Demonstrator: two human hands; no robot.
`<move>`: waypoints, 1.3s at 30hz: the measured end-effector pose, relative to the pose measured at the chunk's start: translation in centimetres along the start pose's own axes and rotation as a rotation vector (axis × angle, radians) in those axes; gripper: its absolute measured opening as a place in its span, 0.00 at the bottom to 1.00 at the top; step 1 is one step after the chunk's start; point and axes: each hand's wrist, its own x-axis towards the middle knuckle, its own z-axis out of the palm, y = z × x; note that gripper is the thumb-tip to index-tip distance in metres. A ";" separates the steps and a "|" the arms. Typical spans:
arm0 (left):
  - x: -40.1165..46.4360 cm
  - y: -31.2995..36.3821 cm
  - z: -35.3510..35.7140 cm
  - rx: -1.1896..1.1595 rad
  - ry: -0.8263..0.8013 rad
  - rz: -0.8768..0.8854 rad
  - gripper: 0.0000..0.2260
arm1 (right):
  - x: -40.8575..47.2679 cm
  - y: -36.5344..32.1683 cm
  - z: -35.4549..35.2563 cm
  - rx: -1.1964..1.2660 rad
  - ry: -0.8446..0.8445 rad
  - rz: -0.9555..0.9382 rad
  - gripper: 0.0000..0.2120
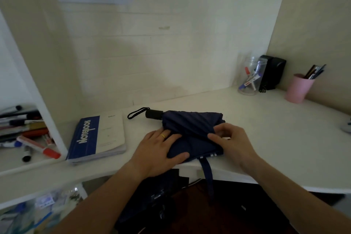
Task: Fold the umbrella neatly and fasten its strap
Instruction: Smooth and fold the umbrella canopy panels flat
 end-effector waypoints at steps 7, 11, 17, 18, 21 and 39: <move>-0.9 1.1 -1.2 0.067 0.247 0.026 0.30 | 0.8 -0.3 0.0 0.128 -0.044 0.126 0.09; -1.3 1.2 -0.5 0.088 0.291 0.126 0.19 | 1.6 -1.8 -0.3 0.334 0.024 0.124 0.03; -1.5 1.3 -0.1 0.007 0.220 0.179 0.17 | 4.7 -4.7 -1.5 0.267 -0.030 0.162 0.08; -1.4 1.3 -0.3 -0.049 0.169 0.161 0.18 | 5.8 -5.1 -1.9 0.229 -0.067 0.222 0.11; -0.2 1.2 -1.2 -0.215 0.017 0.037 0.19 | 8.7 -7.0 -3.1 0.175 -0.187 0.411 0.14; 0.9 1.9 -0.8 -0.415 0.072 -0.076 0.24 | 9.7 -9.0 -2.7 0.509 -0.312 0.205 0.21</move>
